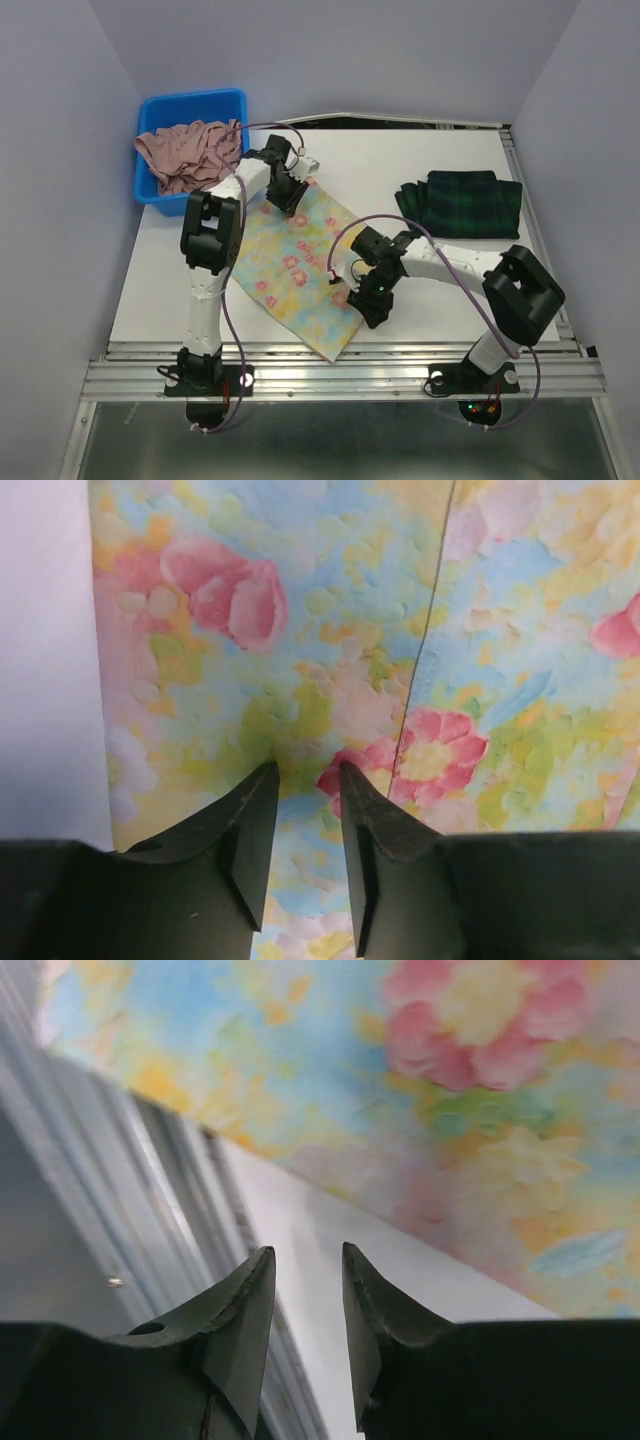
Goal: Fold and stack the skirts
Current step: Flatten the skirt out
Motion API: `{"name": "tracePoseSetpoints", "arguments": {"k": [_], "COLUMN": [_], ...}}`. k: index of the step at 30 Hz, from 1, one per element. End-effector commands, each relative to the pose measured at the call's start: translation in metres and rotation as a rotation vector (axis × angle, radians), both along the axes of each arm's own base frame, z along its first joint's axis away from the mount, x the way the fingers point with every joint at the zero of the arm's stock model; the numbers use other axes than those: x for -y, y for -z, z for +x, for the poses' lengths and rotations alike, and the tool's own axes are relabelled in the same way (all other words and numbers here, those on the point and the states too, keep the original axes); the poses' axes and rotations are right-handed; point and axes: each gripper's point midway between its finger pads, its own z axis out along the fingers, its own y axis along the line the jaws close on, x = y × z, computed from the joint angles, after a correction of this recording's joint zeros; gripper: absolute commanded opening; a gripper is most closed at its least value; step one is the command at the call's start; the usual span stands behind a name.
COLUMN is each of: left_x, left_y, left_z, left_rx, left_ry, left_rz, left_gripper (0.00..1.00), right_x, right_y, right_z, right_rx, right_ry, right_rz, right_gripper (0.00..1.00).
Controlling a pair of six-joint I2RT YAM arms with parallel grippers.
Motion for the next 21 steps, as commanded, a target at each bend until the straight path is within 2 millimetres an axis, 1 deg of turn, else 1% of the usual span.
{"name": "tracePoseSetpoints", "arguments": {"k": [1, 2, 3, 4, 5, 6, 7, 9, 10, 12, 13, 15, 16, 17, 18, 19, 21], "left_x": [0.031, 0.035, 0.037, 0.037, 0.035, 0.034, 0.030, 0.024, 0.020, 0.014, 0.007, 0.001, -0.005, -0.009, -0.012, -0.016, -0.018], "left_y": [-0.019, -0.026, -0.044, -0.045, -0.051, -0.072, -0.067, -0.074, -0.078, -0.078, -0.074, -0.067, -0.058, -0.053, -0.051, -0.040, -0.032], "left_z": [-0.002, -0.003, -0.002, -0.007, -0.008, -0.010, -0.020, -0.031, -0.045, -0.060, -0.074, -0.089, -0.101, -0.105, -0.110, -0.119, -0.126], "left_rx": [0.024, 0.037, 0.075, 0.079, 0.097, 0.139, 0.131, 0.144, 0.141, 0.129, 0.108, 0.081, 0.062, 0.054, 0.051, 0.025, 0.005], "left_ry": [0.098, 0.103, 0.099, 0.099, 0.095, 0.082, 0.075, 0.065, 0.061, 0.058, 0.058, 0.062, 0.061, 0.056, 0.054, 0.055, 0.056], "left_rz": [-0.024, -0.034, -0.053, -0.064, -0.067, -0.080, -0.075, -0.079, -0.082, -0.074, -0.063, -0.046, -0.033, -0.018, -0.016, -0.005, 0.002], "left_gripper": [0.48, 0.49, 0.51, 0.52, 0.52, 0.53, 0.54, 0.54, 0.54, 0.54, 0.54, 0.54, 0.54, 0.54, 0.54, 0.54, 0.54], "right_x": [-0.045, -0.052, -0.048, -0.049, -0.045, -0.040, -0.029, -0.017, -0.010, -0.003, 0.006, 0.014, 0.019, 0.023, 0.028, 0.032, 0.039], "right_y": [-0.068, -0.080, -0.091, -0.100, -0.107, -0.113, -0.114, -0.105, -0.092, -0.075, -0.058, -0.042, -0.031, -0.016, -0.009, -0.001, 0.014], "right_z": [-0.018, -0.005, 0.015, 0.035, 0.050, 0.068, 0.093, 0.116, 0.128, 0.140, 0.149, 0.158, 0.161, 0.160, 0.160, 0.153, 0.140], "right_rx": [-0.087, -0.040, 0.026, 0.085, 0.124, 0.166, 0.217, 0.276, 0.295, 0.315, 0.329, 0.345, 0.354, 0.334, 0.330, 0.301, 0.243], "right_ry": [-0.012, 0.012, 0.083, 0.119, 0.158, 0.204, 0.264, 0.297, 0.309, 0.324, 0.344, 0.359, 0.364, 0.367, 0.368, 0.360, 0.355], "right_rz": [0.229, 0.258, 0.274, 0.312, 0.336, 0.346, 0.350, 0.305, 0.252, 0.195, 0.141, 0.097, 0.059, 0.020, -0.009, -0.038, -0.084], "right_gripper": [0.38, 0.36, 0.34, 0.34, 0.34, 0.34, 0.33, 0.31, 0.30, 0.29, 0.28, 0.26, 0.25, 0.22, 0.21, 0.21, 0.21]}}
